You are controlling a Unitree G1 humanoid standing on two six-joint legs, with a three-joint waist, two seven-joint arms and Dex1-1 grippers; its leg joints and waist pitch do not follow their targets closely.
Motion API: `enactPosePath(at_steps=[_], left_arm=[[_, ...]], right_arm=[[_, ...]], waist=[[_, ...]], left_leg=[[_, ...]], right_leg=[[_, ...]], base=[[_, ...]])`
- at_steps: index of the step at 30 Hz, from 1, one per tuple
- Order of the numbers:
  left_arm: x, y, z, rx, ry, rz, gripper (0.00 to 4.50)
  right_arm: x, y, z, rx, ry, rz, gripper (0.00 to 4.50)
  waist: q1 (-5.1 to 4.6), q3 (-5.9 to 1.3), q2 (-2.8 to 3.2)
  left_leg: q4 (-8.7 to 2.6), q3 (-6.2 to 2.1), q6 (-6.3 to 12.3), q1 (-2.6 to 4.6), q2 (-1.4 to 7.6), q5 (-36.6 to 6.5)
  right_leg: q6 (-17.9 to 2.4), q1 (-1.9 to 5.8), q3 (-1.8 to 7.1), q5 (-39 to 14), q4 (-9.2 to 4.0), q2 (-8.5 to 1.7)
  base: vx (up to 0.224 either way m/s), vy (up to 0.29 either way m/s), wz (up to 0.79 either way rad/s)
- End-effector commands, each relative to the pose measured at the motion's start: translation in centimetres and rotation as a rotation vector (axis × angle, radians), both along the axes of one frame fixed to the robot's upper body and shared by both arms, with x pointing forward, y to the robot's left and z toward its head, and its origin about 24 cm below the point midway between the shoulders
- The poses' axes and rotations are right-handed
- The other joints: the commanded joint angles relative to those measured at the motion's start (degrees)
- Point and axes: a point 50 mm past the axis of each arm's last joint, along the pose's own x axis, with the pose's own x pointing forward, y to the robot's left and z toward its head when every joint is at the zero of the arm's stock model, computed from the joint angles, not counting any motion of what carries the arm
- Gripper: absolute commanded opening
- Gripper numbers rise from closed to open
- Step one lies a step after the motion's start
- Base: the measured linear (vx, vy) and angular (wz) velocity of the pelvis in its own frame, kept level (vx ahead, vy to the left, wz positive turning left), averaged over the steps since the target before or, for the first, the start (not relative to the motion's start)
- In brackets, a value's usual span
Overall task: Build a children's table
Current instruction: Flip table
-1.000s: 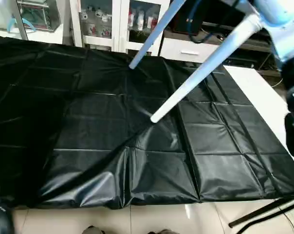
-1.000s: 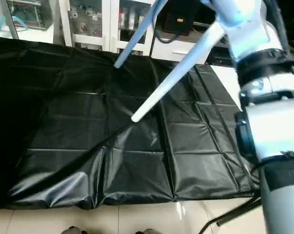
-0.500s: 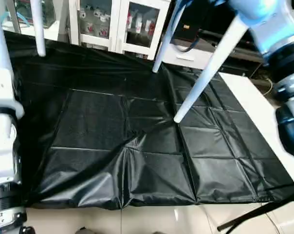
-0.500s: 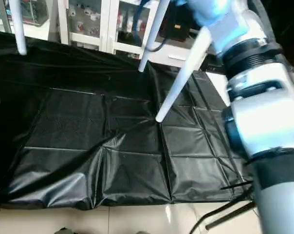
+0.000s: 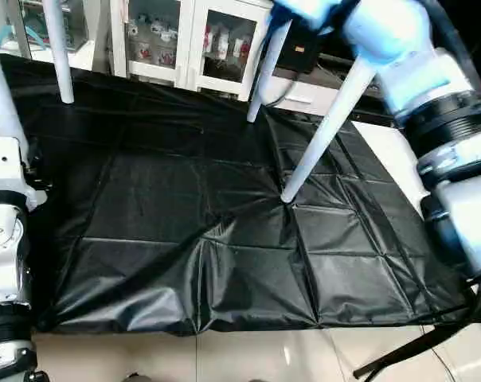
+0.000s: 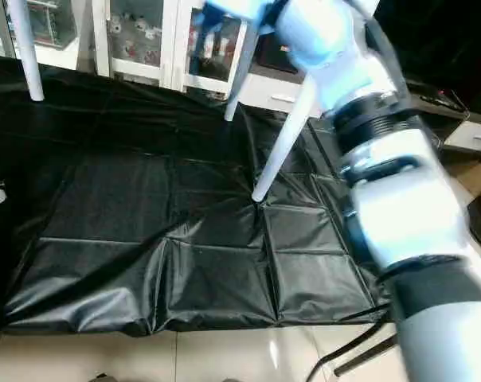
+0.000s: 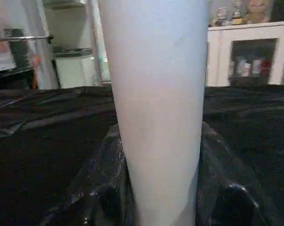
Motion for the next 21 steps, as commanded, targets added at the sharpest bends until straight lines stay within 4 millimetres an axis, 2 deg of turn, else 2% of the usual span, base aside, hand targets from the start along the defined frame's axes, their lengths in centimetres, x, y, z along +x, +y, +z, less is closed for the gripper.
enactPosePath(at_steps=[1,3,5,6,7,8,9,10,11,12,13,14,15,16,17,18,19,20,21], left_arm=[[1.5,-3.0,1.2,0.132,0.005,-0.181,1.56],[1.5,-2.6,1.4,0.143,0.01,-0.176,1.56],[1.5,-2.0,1.7,0.166,0.015,-0.168,1.56],[1.6,-1.8,1.9,0.174,0.015,-0.167,1.56],[1.6,-1.7,2.0,0.18,0.016,-0.167,1.56],[1.6,-1.7,2.0,0.18,0.016,-0.167,1.56],[1.6,-1.5,2.0,0.184,0.018,-0.168,1.56],[1.6,-1.3,2.1,0.189,0.019,-0.164,1.56],[1.6,-1.3,2.1,0.189,0.019,-0.164,1.56],[1.5,-1.1,2.2,0.192,0.019,-0.164,1.56],[1.4,-0.9,2.2,0.193,0.018,-0.165,1.56],[1.3,-0.8,2.2,0.185,0.014,-0.166,1.56],[1.1,-0.7,2.1,0.182,0.013,-0.165,1.56],[1.0,-0.6,2.0,0.18,0.012,-0.164,1.56],[0.9,-0.5,1.8,0.166,0.01,-0.163,1.56],[0.8,-0.4,1.6,0.16,0.012,-0.161,1.56],[0.7,-0.4,1.6,0.159,0.012,-0.161,1.56],[0.4,-0.2,1.2,0.151,0.011,-0.154,1.56],[0.4,-0.2,1.2,0.151,0.011,-0.154,1.56]], right_arm=[[-0.4,-0.8,-0.4,0.065,0.04,0.06,3.38],[-0.8,-1.1,-0.7,0.11,0.051,0.104,3.63],[-1.7,-1.5,-1.4,0.156,0.049,0.155,3.81],[-2.2,-1.7,-1.9,0.165,0.045,0.183,3.89],[-2.7,-1.8,-2.3,0.176,0.042,0.203,3.93],[-2.7,-1.8,-2.3,0.176,0.042,0.203,3.94],[-3.1,-1.9,-2.6,0.215,0.059,0.23,3.94],[-3.6,-2.1,-3.1,0.257,0.087,0.249,3.94],[-3.6,-2.1,-3.2,0.261,0.09,0.251,3.94],[-4.1,-2.4,-3.9,0.305,0.133,0.268,3.94],[-4.3,-2.5,-4.4,0.331,0.164,0.276,3.94],[-4.7,-2.7,-5.4,0.348,0.213,0.278,3.94],[-5.0,-2.8,-6.3,0.356,0.255,0.284,3.94],[-5.2,-2.9,-6.9,0.36,0.283,0.289,3.94],[-5.6,-3.0,-7.8,0.364,0.322,0.288,3.94],[-6.0,-3.3,-8.7,0.374,0.357,0.279,3.94],[-6.0,-3.3,-8.8,0.377,0.364,0.276,3.94],[-6.5,-3.6,-10.3,0.415,0.427,0.241,3.94],[-6.5,-3.6,-10.3,0.416,0.428,0.24,3.94]], waist=[[-0.82,-3.36,4.62],[-0.04,-3.34,5.55],[0.11,-3.51,5.33],[0.26,-3.64,5.44],[0.3,-3.62,5.29],[0.4,-3.61,5.36],[0.19,-3.49,5.14],[0.17,-3.46,5.2],[0.55,-3.59,5.28],[0.47,-3.65,5.28],[0.62,-3.65,5.27],[0.8,-3.75,5.54],[0.92,-3.76,5.42],[1.11,-4.14,5.36],[1.22,-4.15,5.63],[1.23,-3.99,5.41],[1.37,-4.0,5.48],[1.3,-4.03,5.41],[1.35,-3.94,5.46]], left_leg=[[-5.51,-1.06,-4.36,3.83,1.48,-37.8],[-6.48,-1.29,-5.41,4.02,1.93,-38.0],[-6.97,-1.45,-6.27,3.29,1.82,-35.9],[-7.02,-1.55,-6.65,3.16,1.85,-35.1],[-7.15,-1.46,-6.62,3.15,1.83,-34.1],[-7.09,-1.39,-6.88,3.1,1.8,-33.0],[-7.05,-1.39,-7.02,3.07,1.74,-33.6],[-7.0,-1.41,-6.93,3.16,1.67,-34.1],[-6.88,-1.29,-6.6,3.56,1.72,-33.6],[-7.01,-1.46,-6.56,3.23,1.76,-31.9],[-7.05,-1.38,-6.46,3.27,1.77,-31.5],[-7.11,-1.35,-6.37,3.45,1.77,-30.7],[-7.19,-1.34,-6.34,3.37,1.81,-30.1],[-7.27,-1.29,-6.51,3.08,1.87,-26.9],[-7.29,-1.22,-6.56,3.07,1.81,-26.0],[-7.36,-1.04,-6.53,3.04,1.84,-25.0],[-7.38,-1.03,-6.56,3.06,1.84,-24.7],[-7.37,-1.0,-6.59,3.0,1.79,-24.2],[-7.4,-0.94,-6.54,3.09,1.78,-24.2]], right_leg=[[-3.7,-0.09,1.9,-29.7,-5.99,-3.59],[-5.3,0.48,1.62,-23.6,-5.51,-3.32],[-5.7,1.65,1.67,-19.6,-4.93,-3.62],[-5.9,1.88,1.75,-19.1,-4.47,-3.87],[-5.9,2.09,1.82,-18.5,-4.59,-3.92],[-6.1,2.18,1.99,-18.1,-4.65,-4.17],[-6.1,2.27,1.98,-20.3,-4.73,-4.22],[-6.0,2.32,1.96,-21.7,-4.94,-4.24],[-5.7,2.24,2.18,-22.1,-5.37,-4.54],[-6.0,2.61,2.28,-20.3,-5.05,-4.38],[-6.2,2.56,2.31,-19.9,-5.04,-4.4],[-6.4,2.7,2.39,-18.6,-5.04,-4.41],[-6.6,2.81,2.39,-17.9,-4.89,-4.43],[-7.5,3.38,2.41,-14.2,-4.32,-4.49],[-7.9,3.41,2.42,-13.0,-4.19,-4.43],[-8.0,3.47,2.42,-12.1,-4.24,-4.35],[-8.0,3.52,2.42,-11.9,-4.26,-4.42],[-8.0,3.69,2.41,-12.1,-4.23,-4.48],[-7.9,3.61,2.44,-12.4,-4.37,-4.42]], base=[[0.0,0.0,0.0],[0.0,0.0,0.0],[0.0,0.0,0.0],[0.0,0.0,0.0],[0.0,0.0,0.0],[0.0,0.0,0.0],[0.0,0.0,0.0],[0.0,0.0,0.0],[0.0,0.0,0.0],[0.0,0.0,0.0],[0.0,0.0,0.0],[0.0,0.0,0.0],[0.0,0.0,0.0],[0.0,0.0,0.0],[0.0,0.0,0.0],[0.0,0.0,0.0],[0.0,0.0,0.0],[0.0,0.0,0.0],[0.0,0.0,0.0]])
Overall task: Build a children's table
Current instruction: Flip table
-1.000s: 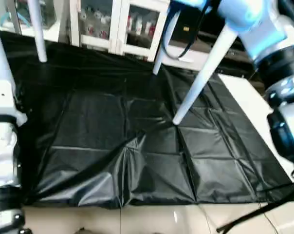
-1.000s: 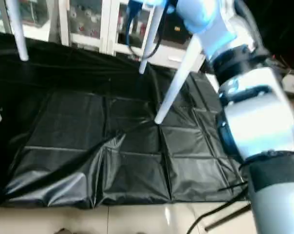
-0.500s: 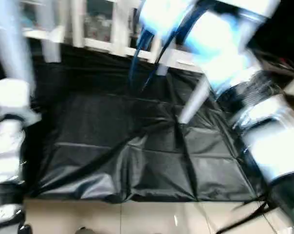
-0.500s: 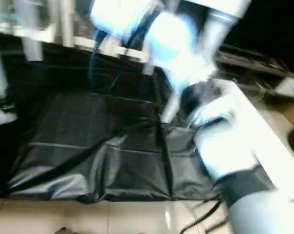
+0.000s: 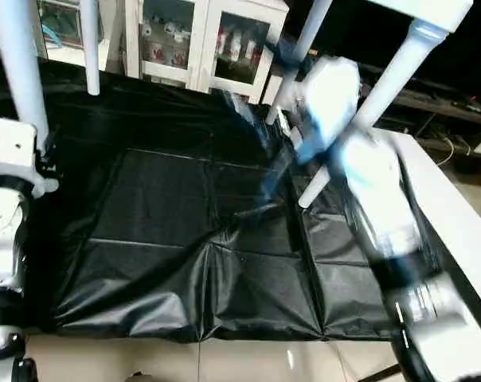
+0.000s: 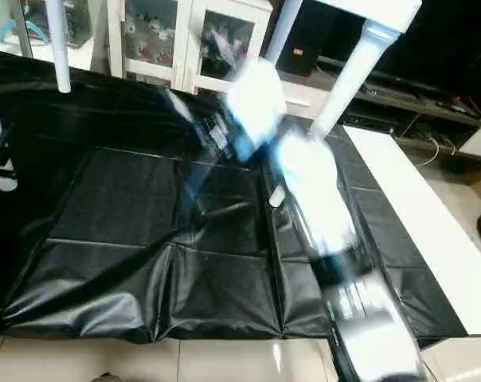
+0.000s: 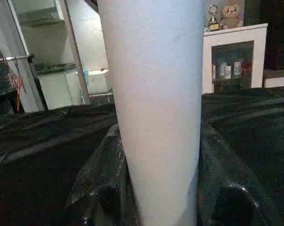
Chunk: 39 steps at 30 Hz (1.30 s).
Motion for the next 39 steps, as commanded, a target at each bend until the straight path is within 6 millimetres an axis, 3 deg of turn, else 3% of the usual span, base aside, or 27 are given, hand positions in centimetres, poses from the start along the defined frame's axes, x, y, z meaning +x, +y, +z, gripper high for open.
enactPosePath(at_steps=[1,2,4,13,14,17,18,19,20,21,22,23,25,26,28,29,30,31,32,34,35,36,37,38,39], left_arm=[[-0.1,-0.6,0.0,0.088,0.012,-0.044,1.56],[-0.3,-0.5,-0.1,0.077,0.009,-0.034,1.56],[-0.7,-0.4,-0.5,0.039,0.01,-0.041,2.12],[-2.1,0.5,-0.4,-0.087,-0.082,-0.047,2.82],[-2.3,0.5,-0.1,-0.135,-0.133,-0.069,2.9],[-3.5,0.6,0.8,-0.274,-0.297,-0.108,3.12],[-4.2,0.8,1.1,-0.316,-0.361,-0.113,3.22],[-4.6,0.8,1.1,-0.328,-0.389,-0.11,3.22],[-5.5,0.8,1.1,-0.341,-0.425,-0.108,3.22],[-6.5,0.6,0.8,-0.363,-0.455,-0.11,3.22],[-6.6,0.6,0.8,-0.365,-0.457,-0.11,3.22],[-7.5,0.1,0.0,-0.408,-0.446,-0.108,3.22],[-8.6,-1.1,-1.3,-0.469,-0.4,-0.116,3.22],[-9.0,-1.7,-2.0,-0.491,-0.362,-0.12,3.22],[-9.5,-4.6,-3.7,-0.499,-0.226,-0.199,3.22],[-9.6,-6.5,-4.6,-0.507,-0.129,-0.268,3.22],[-9.6,-7.1,-4.9,-0.512,-0.102,-0.277,3.22],[-9.5,-8.3,-5.4,-0.522,-0.048,-0.296,3.22],[-9.4,-9.7,-6.0,-0.509,0.008,-0.286,3.22],[-8.9,-11.5,-5.9,-0.466,0.032,-0.26,3.22],[-8.3,-12.1,-5.3,-0.443,0.014,-0.253,3.22],[-7.5,-12.4,-4.4,-0.405,-0.021,-0.237,3.22],[-7.0,-12.3,-4.0,-0.407,-0.052,-0.225,3.22],[-6.8,-12.2,-3.8,-0.412,-0.067,-0.214,3.22],[-6.5,-12.2,-3.7,-0.405,-0.055,-0.217,3.22]], right_arm=[[-0.4,-0.6,-0.5,0.032,0.05,-0.042,3.94],[-0.6,-0.7,-1.1,0.044,0.08,-0.064,3.94],[-1.0,-0.8,-2.1,0.044,0.124,-0.1,3.94],[-1.9,-1.6,-5.9,0.178,0.381,-0.184,3.94],[-2.0,-2.1,-6.8,0.188,0.428,-0.217,3.94],[-2.2,-3.3,-9.0,0.181,0.524,-0.306,3.94],[-2.3,-3.7,-9.8,0.164,0.553,-0.339,3.94],[-2.4,-3.9,-10.2,0.157,0.571,-0.354,3.94],[-2.6,-4.3,-10.7,0.142,0.594,-0.377,3.94],[-2.9,-4.5,-11.0,0.125,0.602,-0.397,3.94],[-2.9,-4.5,-11.1,0.124,0.602,-0.397,3.94],[-3.2,-4.6,-11.4,0.11,0.628,-0.402,3.94],[-3.6,-4.8,-11.9,0.102,0.667,-0.405,3.94],[-3.8,-4.9,-12.1,0.111,0.691,-0.409,3.94],[-4.2,-5.4,-12.9,0.116,0.767,-0.465,3.94],[-4.4,-5.7,-13.3,0.094,0.79,-0.492,3.94],[-4.4,-5.8,-13.4,0.091,0.794,-0.501,3.94],[-4.5,-6.0,-13.6,0.086,0.803,-0.521,3.94],[-4.6,-6.3,-13.8,0.09,0.815,-0.544,3.94],[-4.6,-6.9,-13.9,0.093,0.818,-0.601,3.94],[-4.5,-7.1,-13.7,0.098,0.808,-0.627,3.94],[-4.4,-7.3,-13.3,0.116,0.782,-0.657,3.94],[-4.3,-7.4,-13.1,0.134,0.763,-0.68,3.94],[-4.3,-7.5,-13.0,0.143,0.754,-0.696,3.94],[-4.3,-7.5,-12.9,0.143,0.748,-0.706,3.94]], waist=[[-0.08,-4.09,4.76],[-0.03,-4.12,4.78],[-0.17,-3.9,4.71],[-0.49,-3.24,4.55],[-0.62,-3.22,4.4],[-0.62,-2.92,4.73],[-0.75,-2.84,4.56],[-0.68,-2.8,5.16],[-0.91,-2.95,4.94],[-0.92,-3.17,5.85],[-1.2,-3.07,5.34],[-1.04,-3.08,5.43],[-1.19,-2.81,5.02],[-1.1,-2.75,5.23],[-1.11,-2.75,4.8],[-1.04,-2.59,4.95],[-0.94,-2.4,5.14],[-1.03,-2.36,4.92],[-1.33,-2.11,5.02],[-1.77,-2.06,5.43],[-2.16,-1.85,5.48],[-2.2,-1.82,5.82],[-2.09,-1.78,5.83],[-2.4,-1.31,5.52],[-2.56,-1.27,5.45]], left_leg=[[-6.21,-0.56,-5.99,1.98,1.75,-25.2],[-6.21,-0.54,-6.1,2.11,1.73,-25.5],[-6.39,-0.64,-6.31,2.05,1.77,-26.5],[-6.43,-1.1,-5.72,2.53,1.82,-32.4],[-6.45,-1.12,-5.72,2.49,1.82,-32.6],[-6.45,-1.26,-5.95,2.85,1.85,-35.0],[-6.67,-1.39,-6.08,2.65,2.06,-35.7],[-6.68,-1.42,-6.13,2.84,1.99,-36.2],[-6.78,-1.43,-5.96,2.99,1.96,-36.5],[-7.05,-1.65,-6.17,2.51,2.06,-35.2],[-7.17,-1.46,-6.02,2.2,2.1,-34.6],[-6.73,-1.06,-5.44,2.69,1.71,-34.3],[-6.72,-0.97,-4.74,2.25,1.79,-32.8],[-6.26,-0.63,-4.17,2.74,1.63,-32.3],[-6.11,-0.57,-3.75,2.88,1.5,-31.8],[-6.28,-0.68,-3.82,2.63,1.6,-31.5],[-6.06,-0.69,-3.9,3.27,1.51,-33.1],[-5.85,-0.63,-3.8,3.48,1.34,-33.7],[-5.81,-0.91,-3.7,3.72,1.26,-35.3],[-6.44,-1.49,-3.9,3.67,1.91,-37.4],[-7.43,-1.88,-3.95,3.34,2.59,-39.4],[-8.94,-2.1,-4.13,2.29,3.59,-41.3],[-9.44,-1.93,-4.31,2.21,3.72,-42.2],[-9.27,-1.35,-4.63,2.82,2.94,-44.3],[-9.64,-1.21,-4.53,2.34,2.93,-44.4]], right_leg=[[-7.0,1.85,3.21,-13.7,-3.76,-4.47],[-6.8,1.77,3.22,-14.7,-3.96,-4.5],[-6.6,1.72,3.24,-16.3,-4.13,-4.48],[-4.1,1.13,3.02,-27.1,-5.76,-4.89],[-4.0,1.17,2.95,-27.6,-5.81,-4.85],[-3.9,0.96,2.74,-29.9,-6.37,-5.02],[-3.9,1.52,2.59,-30.9,-6.57,-5.3],[-3.8,1.46,2.5,-31.2,-6.75,-5.2],[-3.5,1.69,2.28,-30.9,-6.95,-4.96],[-3.9,2.39,2.48,-29.0,-6.49,-5.23],[-3.8,2.45,2.49,-28.5,-6.67,-5.1],[-3.4,1.84,2.56,-29.4,-6.95,-4.89],[-3.1,2.17,2.59,-31.1,-7.02,-5.04],[-2.2,1.47,2.72,-33.2,-7.38,-4.85],[-0.9,1.33,2.6,-35.5,-7.69,-4.66],[0.1,1.51,2.48,-37.1,-7.82,-4.62],[0.9,0.83,2.24,-38.8,-8.42,-4.36],[1.3,0.61,2.0,-39.9,-8.78,-4.22],[2.2,0.78,0.99,-41.7,-9.42,-3.97],[2.3,1.72,0.09,-39.7,-9.48,-3.82],[2.0,2.82,-0.66,-37.5,-9.05,-3.62],[1.3,4.44,-0.17,-33.1,-6.99,-3.54],[0.8,4.56,0.03,-32.1,-6.57,-3.45],[1.3,4.02,-0.87,-37.8,-7.36,-3.27],[1.9,4.62,-1.42,-39.5,-6.97,-3.05]], base=[[0.0,0.0,0.0],[0.0,0.0,0.0],[0.0,0.0,0.0],[0.0,0.0,0.0],[0.0,0.0,0.0],[0.0,0.0,0.0],[0.0,0.0,0.0],[0.0,0.0,0.0],[0.0,0.0,0.0],[0.0,0.0,0.0],[0.0,0.0,0.0],[0.0,0.0,0.0],[0.0,0.0,0.0],[0.0,0.0,0.0],[0.0,0.0,0.0],[0.0,0.0,0.0],[0.0,0.0,0.0],[0.0,0.0,0.0],[0.0,0.0,0.0],[0.0,0.0,0.0],[0.0,0.0,0.0],[0.0,0.0,0.0],[0.0,0.0,0.0],[-0.063,-0.016,-0.03],[-0.063,-0.016,-0.03]])
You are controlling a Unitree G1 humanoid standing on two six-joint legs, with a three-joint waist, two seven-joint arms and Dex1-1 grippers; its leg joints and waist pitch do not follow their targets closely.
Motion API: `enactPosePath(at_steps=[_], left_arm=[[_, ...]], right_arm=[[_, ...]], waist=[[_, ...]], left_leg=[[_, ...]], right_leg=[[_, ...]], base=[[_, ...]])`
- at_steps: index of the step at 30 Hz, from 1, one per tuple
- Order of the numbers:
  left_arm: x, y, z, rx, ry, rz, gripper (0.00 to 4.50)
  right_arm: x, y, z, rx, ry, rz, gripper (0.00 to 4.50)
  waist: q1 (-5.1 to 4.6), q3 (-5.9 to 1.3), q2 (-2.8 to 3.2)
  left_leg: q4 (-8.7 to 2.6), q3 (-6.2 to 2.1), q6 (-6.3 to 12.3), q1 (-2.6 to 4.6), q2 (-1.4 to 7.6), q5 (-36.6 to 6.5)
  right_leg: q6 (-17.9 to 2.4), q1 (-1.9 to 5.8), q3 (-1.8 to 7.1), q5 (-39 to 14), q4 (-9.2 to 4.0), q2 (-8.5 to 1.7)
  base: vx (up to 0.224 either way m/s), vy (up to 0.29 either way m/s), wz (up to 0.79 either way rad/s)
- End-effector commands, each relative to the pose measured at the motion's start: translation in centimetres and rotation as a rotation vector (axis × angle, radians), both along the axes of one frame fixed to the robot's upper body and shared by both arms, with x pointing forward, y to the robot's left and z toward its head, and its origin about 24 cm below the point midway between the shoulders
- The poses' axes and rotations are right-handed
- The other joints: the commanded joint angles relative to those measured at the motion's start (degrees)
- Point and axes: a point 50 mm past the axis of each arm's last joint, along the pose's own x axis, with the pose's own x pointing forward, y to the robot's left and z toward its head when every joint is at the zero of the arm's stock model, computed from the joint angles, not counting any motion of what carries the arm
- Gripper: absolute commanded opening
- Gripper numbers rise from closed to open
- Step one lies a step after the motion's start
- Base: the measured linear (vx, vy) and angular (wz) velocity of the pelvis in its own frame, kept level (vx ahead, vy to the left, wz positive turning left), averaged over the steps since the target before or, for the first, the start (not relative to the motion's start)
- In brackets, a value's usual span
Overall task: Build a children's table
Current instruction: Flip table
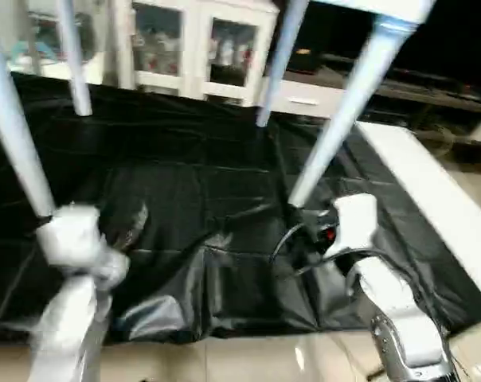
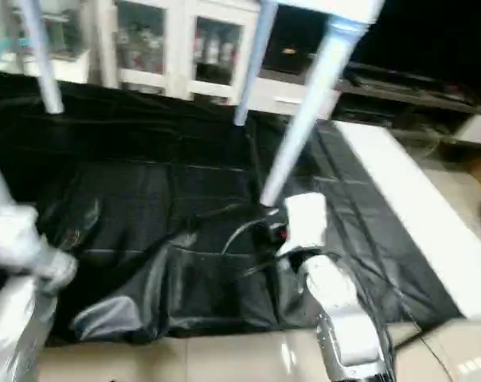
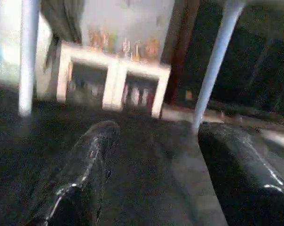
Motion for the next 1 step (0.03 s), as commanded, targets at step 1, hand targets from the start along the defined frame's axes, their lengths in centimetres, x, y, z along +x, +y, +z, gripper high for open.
enactPosePath(at_steps=[1], left_arm=[[0.1,0.13,-0.13,0.005,0.017,0.006,3.22]], right_arm=[[0.12,-0.96,0.75,-0.038,-0.048,-0.061,3.94]], waist=[[1.25,-1.8,2.75]], left_leg=[[-11.13,-0.38,-4.36,-3.38,3.38,-44.9]], right_leg=[[1.3,5.17,1.98,-35.0,3.15,-2.54]], base=[[0.0,0.0,0.0]])
